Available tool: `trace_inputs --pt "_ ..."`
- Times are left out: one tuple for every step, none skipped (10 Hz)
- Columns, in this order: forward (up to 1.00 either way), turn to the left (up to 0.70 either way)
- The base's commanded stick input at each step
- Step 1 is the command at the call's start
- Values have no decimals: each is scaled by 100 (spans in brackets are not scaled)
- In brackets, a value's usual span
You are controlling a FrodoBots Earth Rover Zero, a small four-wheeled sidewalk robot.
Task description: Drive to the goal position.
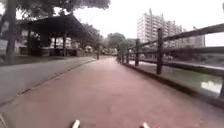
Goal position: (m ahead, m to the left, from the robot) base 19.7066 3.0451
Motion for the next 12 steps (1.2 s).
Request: trace_inputs --pt "70 0" --pt "70 0" --pt "70 0" --pt "70 0" --pt "70 0" --pt "70 0" --pt "70 0" --pt "70 0" --pt "70 0" --pt "70 0" --pt "70 0" --pt "70 0"
